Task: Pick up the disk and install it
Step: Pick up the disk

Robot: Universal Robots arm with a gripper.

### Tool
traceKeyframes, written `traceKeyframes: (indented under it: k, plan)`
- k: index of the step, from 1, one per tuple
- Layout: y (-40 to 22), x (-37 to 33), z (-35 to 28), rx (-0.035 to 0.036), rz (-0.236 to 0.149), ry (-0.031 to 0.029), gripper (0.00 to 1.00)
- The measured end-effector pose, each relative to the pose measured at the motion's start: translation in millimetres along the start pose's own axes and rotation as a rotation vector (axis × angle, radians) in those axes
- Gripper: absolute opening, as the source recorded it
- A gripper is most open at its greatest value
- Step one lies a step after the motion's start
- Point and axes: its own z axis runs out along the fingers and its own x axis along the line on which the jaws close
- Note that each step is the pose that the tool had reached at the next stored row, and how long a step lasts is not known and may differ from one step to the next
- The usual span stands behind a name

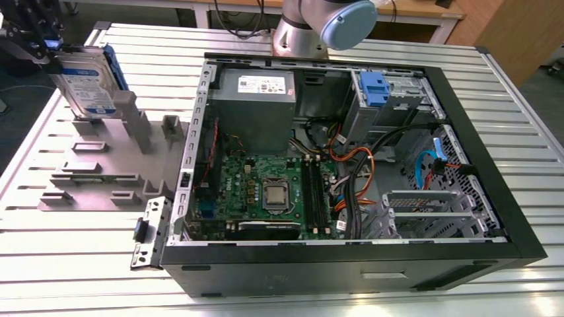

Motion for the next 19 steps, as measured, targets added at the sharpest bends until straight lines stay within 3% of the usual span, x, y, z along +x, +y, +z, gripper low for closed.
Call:
traceKeyframes:
  k: [19]
  plan:
    - [0.1,0.0,-4.9,0.0000,0.000,0.0000,0.36]
